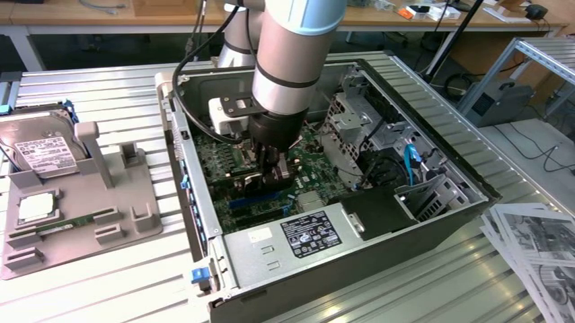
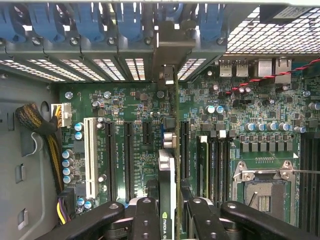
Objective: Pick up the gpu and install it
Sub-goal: 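Insert the gpu into the slot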
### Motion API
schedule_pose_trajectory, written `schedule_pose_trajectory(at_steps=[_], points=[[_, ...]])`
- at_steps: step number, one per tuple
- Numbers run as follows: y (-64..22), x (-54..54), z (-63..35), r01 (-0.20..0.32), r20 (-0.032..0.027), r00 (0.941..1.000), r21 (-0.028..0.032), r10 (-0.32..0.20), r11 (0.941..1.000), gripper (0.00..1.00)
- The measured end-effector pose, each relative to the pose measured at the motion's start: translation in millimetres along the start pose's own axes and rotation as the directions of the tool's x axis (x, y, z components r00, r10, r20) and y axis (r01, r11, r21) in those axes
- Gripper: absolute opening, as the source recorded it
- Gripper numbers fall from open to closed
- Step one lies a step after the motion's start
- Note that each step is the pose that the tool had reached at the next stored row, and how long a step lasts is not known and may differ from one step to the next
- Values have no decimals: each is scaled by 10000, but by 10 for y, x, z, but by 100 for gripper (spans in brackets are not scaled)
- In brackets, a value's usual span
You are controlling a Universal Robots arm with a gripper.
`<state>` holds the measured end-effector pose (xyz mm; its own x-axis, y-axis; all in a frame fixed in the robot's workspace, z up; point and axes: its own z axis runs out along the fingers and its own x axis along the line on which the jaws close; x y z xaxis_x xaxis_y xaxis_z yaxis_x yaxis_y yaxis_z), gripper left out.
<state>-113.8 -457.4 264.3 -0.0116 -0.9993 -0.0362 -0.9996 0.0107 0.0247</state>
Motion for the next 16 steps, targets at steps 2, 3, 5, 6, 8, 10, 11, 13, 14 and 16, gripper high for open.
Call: schedule_pose_trajectory(at_steps=[2,3,5,6,8,10,11,13,14,16], points=[[3,0,1,-1,1,10000,0,1,10000,27],[3,0,1,-1,1,10000,0,1,10000,27],[3,0,0,-1,1,10000,0,1,10000,27],[3,0,1,-1,1,10000,0,1,10000,27],[3,0,1,-1,1,10000,0,1,10000,27],[3,1,1,-1,-1,10000,-1,1,10000,27],[3,1,7,-1,2,10000,1,1,10000,27],[3,1,17,-1,-1,10000,-1,1,10000,27],[3,1,18,-1,0,10000,-1,1,10000,27],[3,1,19,-1,2,10000,0,1,10000,27]])
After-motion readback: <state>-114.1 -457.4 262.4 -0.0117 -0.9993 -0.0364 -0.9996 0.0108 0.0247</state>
